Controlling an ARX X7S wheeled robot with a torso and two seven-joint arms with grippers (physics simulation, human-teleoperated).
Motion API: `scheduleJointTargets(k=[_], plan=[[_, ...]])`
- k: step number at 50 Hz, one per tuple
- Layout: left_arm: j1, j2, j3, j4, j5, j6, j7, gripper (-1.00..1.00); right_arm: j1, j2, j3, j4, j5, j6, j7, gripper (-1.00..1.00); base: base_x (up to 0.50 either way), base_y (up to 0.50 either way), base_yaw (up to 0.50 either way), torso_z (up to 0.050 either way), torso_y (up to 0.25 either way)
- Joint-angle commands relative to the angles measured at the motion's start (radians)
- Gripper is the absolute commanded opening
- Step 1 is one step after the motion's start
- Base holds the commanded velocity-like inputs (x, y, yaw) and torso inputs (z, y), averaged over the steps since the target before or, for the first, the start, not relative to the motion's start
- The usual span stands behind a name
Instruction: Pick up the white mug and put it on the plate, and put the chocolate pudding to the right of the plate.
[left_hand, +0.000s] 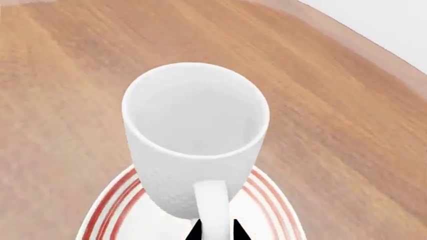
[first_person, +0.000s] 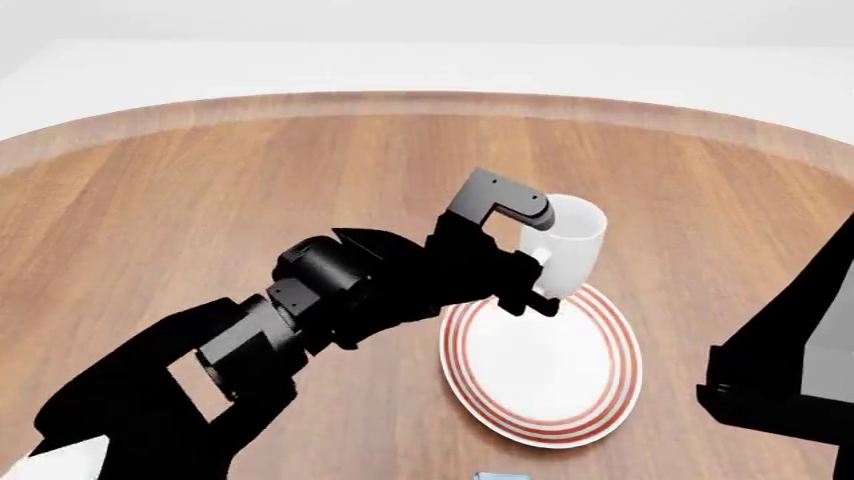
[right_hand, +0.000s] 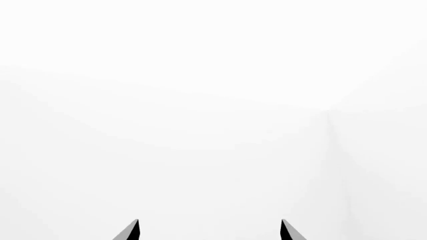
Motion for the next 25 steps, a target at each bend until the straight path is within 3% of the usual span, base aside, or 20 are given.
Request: scheduleJointTargets(k=[1, 16, 25], plan=[[-0.041, 0.027, 0.240, -0.079, -0.230, 0.128, 0.011, -1.00, -0.002, -0.017, 0.013, 0.004, -0.018, -0.010, -0.020, 1.00, 0.00, 0.00, 0.00, 0.000, 0.000], [-0.063, 0.027, 0.329, -0.098, -0.387, 0.131, 0.013, -1.00, -0.001, -0.017, 0.005, 0.013, -0.019, -0.018, -0.017, 1.00, 0.00, 0.00, 0.00, 0.000, 0.000], [-0.062, 0.027, 0.339, -0.060, -0.373, 0.114, 0.007, -1.00, 0.002, -0.015, 0.000, 0.012, -0.017, -0.014, -0.015, 1.00, 0.00, 0.00, 0.00, 0.000, 0.000]])
